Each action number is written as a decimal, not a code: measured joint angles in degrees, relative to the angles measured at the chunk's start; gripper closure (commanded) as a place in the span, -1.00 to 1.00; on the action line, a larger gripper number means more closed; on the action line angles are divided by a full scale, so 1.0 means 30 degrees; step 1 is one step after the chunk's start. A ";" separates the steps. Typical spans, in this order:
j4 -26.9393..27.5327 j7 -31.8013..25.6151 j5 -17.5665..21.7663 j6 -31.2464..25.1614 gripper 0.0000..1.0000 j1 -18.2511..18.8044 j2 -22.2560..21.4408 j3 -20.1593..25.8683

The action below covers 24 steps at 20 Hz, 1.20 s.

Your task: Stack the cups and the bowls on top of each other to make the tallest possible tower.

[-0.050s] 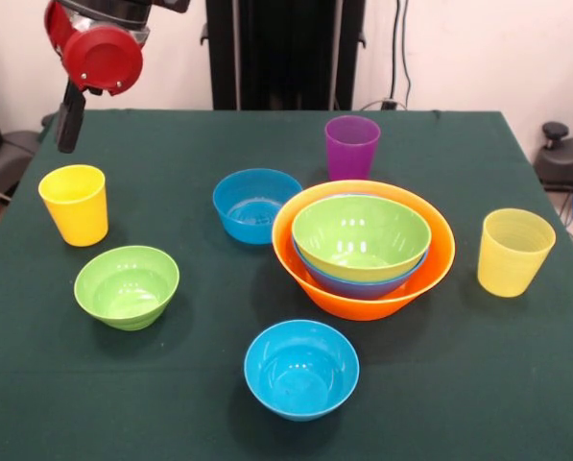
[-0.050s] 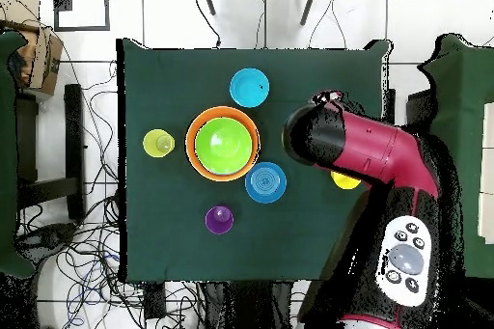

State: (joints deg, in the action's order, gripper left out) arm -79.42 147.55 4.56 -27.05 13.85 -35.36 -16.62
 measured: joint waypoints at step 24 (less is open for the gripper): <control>-0.0004 0.0000 0.0148 0.0254 1.00 -0.0385 0.1369 -0.0342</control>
State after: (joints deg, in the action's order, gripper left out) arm -79.43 147.55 5.01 -26.29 12.70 -31.26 -17.65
